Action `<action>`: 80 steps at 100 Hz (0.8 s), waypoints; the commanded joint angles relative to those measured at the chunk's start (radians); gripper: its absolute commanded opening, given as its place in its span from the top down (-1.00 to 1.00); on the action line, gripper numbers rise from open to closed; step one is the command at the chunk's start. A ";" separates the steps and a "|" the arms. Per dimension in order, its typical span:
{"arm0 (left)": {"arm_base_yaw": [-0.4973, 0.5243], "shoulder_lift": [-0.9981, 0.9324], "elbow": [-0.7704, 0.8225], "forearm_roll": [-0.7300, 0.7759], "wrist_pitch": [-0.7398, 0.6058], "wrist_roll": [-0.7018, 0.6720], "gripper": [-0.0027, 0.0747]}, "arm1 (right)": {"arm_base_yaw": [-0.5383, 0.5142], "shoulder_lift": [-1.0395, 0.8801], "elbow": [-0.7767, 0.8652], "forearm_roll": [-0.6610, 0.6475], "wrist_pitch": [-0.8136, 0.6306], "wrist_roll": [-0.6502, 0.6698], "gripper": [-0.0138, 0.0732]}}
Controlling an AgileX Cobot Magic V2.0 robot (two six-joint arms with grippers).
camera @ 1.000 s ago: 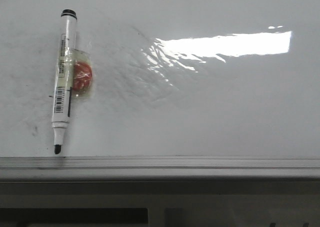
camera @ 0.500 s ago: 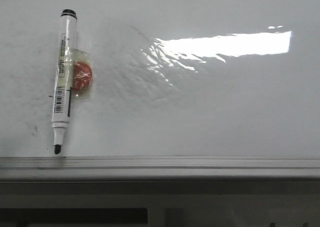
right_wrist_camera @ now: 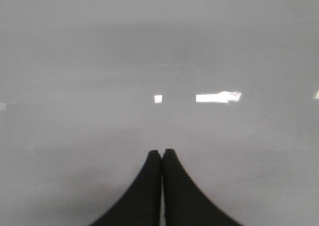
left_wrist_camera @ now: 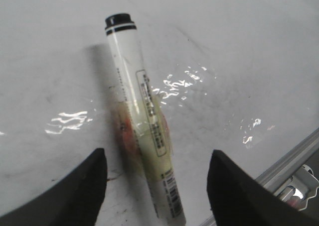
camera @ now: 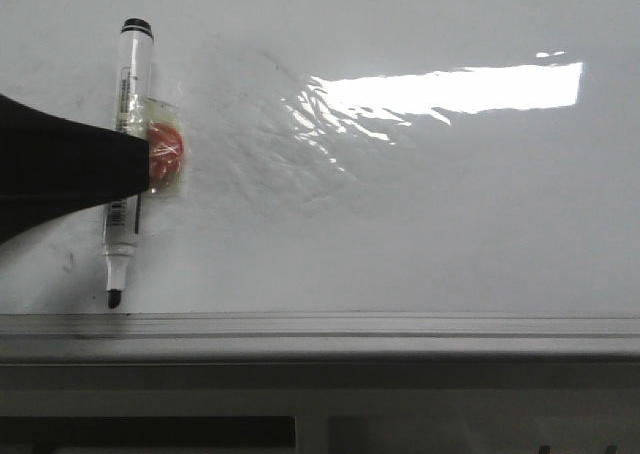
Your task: Write number 8 on whiteboard
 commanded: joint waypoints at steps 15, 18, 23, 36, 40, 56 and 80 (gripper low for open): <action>-0.009 0.033 -0.031 -0.012 -0.085 -0.011 0.10 | -0.002 0.016 -0.033 0.010 -0.067 0.000 0.83; -0.009 0.038 -0.031 -0.012 -0.081 -0.011 0.16 | 0.000 0.016 -0.033 0.014 -0.068 0.000 0.83; -0.009 0.047 -0.031 -0.012 -0.081 -0.011 0.29 | 0.010 0.016 -0.033 0.014 -0.065 0.000 0.83; -0.009 0.072 -0.031 -0.012 -0.081 -0.011 0.61 | 0.068 0.016 -0.033 0.014 -0.049 0.000 0.83; -0.009 0.079 -0.031 -0.012 -0.081 -0.011 0.73 | 0.092 0.016 -0.033 0.016 -0.046 0.000 0.83; -0.009 0.092 -0.031 -0.011 -0.081 -0.003 0.98 | 0.168 0.020 -0.035 0.021 -0.043 0.000 0.83; -0.009 0.088 -0.031 0.092 -0.081 -0.003 0.98 | 0.314 0.083 -0.091 0.034 -0.040 -0.025 0.83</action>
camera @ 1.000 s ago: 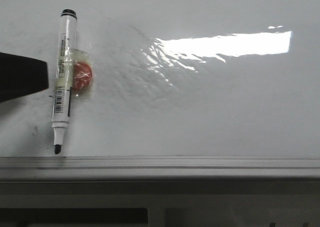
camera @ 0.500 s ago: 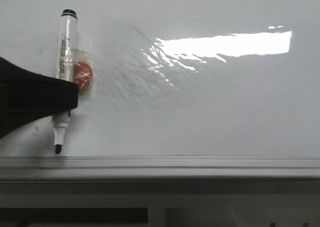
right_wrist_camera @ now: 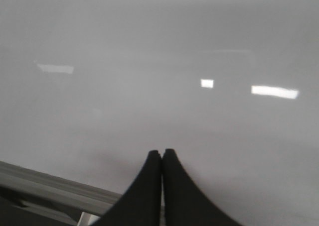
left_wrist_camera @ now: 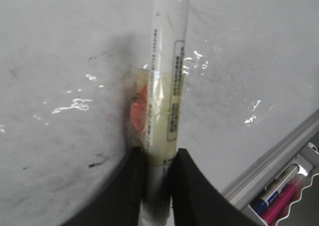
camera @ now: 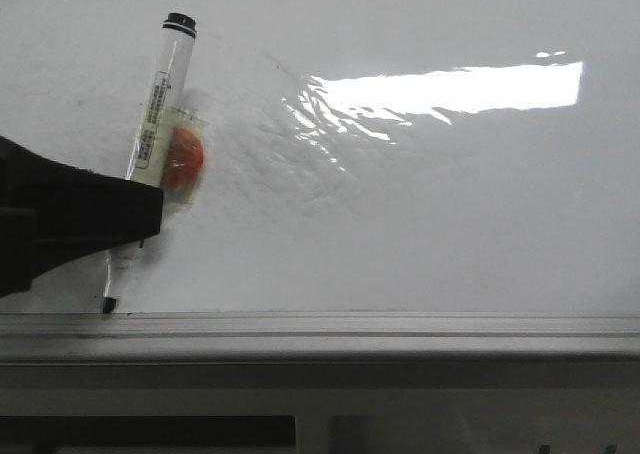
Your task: Write number 8 on whiteboard
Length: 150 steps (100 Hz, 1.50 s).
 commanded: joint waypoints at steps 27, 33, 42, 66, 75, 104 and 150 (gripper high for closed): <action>-0.004 -0.008 -0.059 0.346 -0.047 -0.003 0.98 | 0.366 0.219 -0.217 0.007 -0.071 -0.069 0.66; -0.004 -0.008 -0.073 0.440 -0.047 -0.003 0.98 | 0.443 0.273 -0.252 0.007 -0.073 -0.069 0.45; -0.004 -0.008 -0.090 0.535 -0.047 -0.003 0.98 | 0.554 0.363 -0.297 0.002 -0.097 -0.069 0.11; -0.004 -0.008 -0.104 0.688 -0.047 -0.003 0.98 | 0.677 0.552 -0.397 -0.002 -0.202 -0.066 -0.13; -0.004 -0.008 -0.104 0.688 -0.047 -0.003 0.98 | 0.679 0.607 -0.426 0.025 -0.216 -0.066 -0.13; -0.004 -0.008 -0.104 0.688 -0.047 -0.003 0.98 | 0.679 0.677 -0.465 0.086 -0.189 -0.066 0.18; -0.004 -0.023 -0.104 0.686 -0.047 -0.011 0.30 | 0.679 0.679 -0.465 0.088 -0.183 -0.064 0.85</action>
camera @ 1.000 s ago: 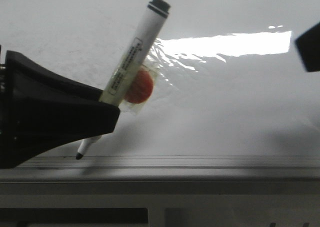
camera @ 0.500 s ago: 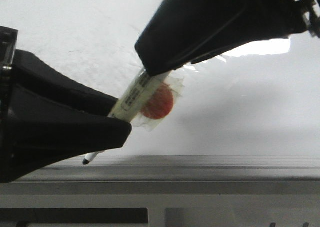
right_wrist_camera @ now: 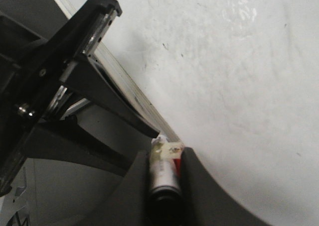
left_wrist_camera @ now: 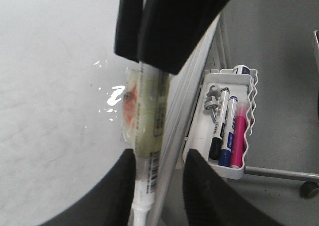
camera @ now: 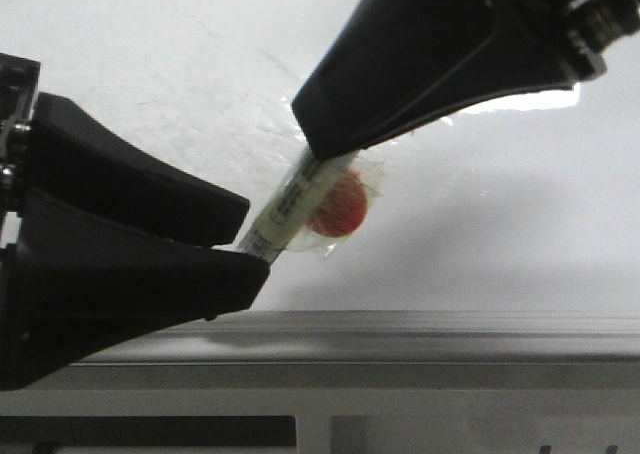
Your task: Write number 8 on whiteboard
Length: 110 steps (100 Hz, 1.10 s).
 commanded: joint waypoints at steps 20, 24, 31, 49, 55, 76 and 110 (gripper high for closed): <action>-0.004 -0.174 -0.027 -0.043 0.082 -0.074 0.30 | -0.002 -0.031 -0.041 -0.009 -0.033 0.003 0.84; -0.004 -0.223 -0.027 -0.071 0.116 -0.076 0.30 | -0.002 -0.041 -0.052 -0.009 -0.016 0.008 0.84; -0.002 -0.311 -0.027 -0.126 0.166 -0.076 0.30 | -0.002 -0.058 -0.082 -0.009 0.003 0.008 0.81; 0.000 -0.459 -0.027 -0.149 0.296 -0.076 0.28 | -0.082 -0.059 -0.190 -0.009 0.063 0.018 0.80; 0.000 -0.477 -0.027 -0.149 0.324 -0.076 0.24 | -0.126 -0.053 -0.220 -0.009 0.070 0.018 0.80; 0.000 -0.485 -0.027 -0.151 0.326 -0.076 0.19 | -0.255 -0.009 -0.318 -0.009 0.072 0.018 0.80; 0.000 -0.485 -0.027 -0.151 0.326 -0.078 0.20 | -0.263 0.089 -0.333 -0.050 0.205 0.018 0.80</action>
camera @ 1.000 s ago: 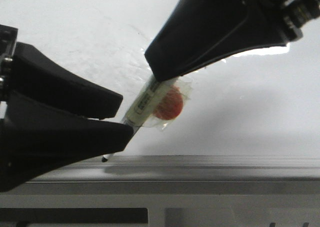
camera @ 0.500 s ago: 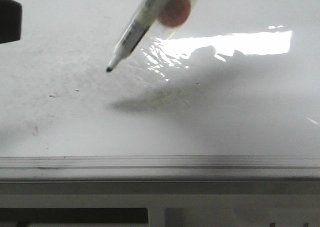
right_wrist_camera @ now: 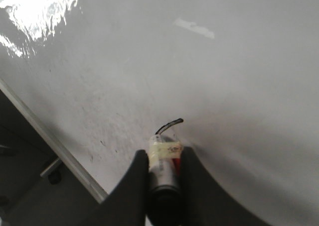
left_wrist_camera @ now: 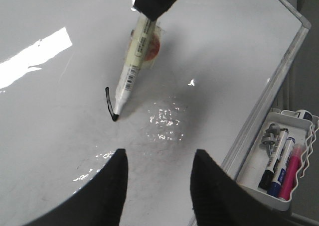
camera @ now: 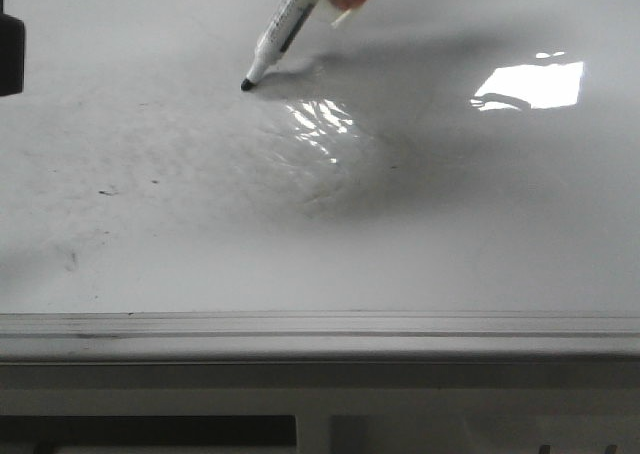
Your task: Write number 8 on whiteboard
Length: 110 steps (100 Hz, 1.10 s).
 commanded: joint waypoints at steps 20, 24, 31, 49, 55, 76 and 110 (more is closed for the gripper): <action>0.000 -0.003 -0.027 -0.015 -0.062 -0.013 0.20 | -0.006 -0.052 -0.022 -0.164 0.182 0.041 0.78; 0.000 -0.003 -0.027 -0.015 -0.062 -0.013 0.20 | 0.005 -0.042 -0.020 -0.150 0.183 0.041 0.78; 0.000 -0.003 -0.027 -0.015 -0.062 -0.013 0.20 | 0.040 -0.016 -0.016 -0.142 0.158 0.041 0.78; 0.000 -0.003 -0.027 -0.015 -0.062 -0.013 0.20 | 0.095 0.020 -0.032 -0.150 0.004 0.071 0.78; 0.000 -0.003 -0.027 -0.015 -0.062 -0.013 0.20 | 0.074 0.004 -0.040 -0.191 0.011 0.103 0.78; 0.000 -0.003 -0.027 -0.015 -0.062 -0.013 0.20 | 0.009 -0.068 -0.046 -0.278 -0.073 0.132 0.78; 0.000 -0.003 -0.027 -0.013 -0.060 -0.013 0.20 | 0.098 -0.099 -0.046 -0.265 -0.061 0.145 0.78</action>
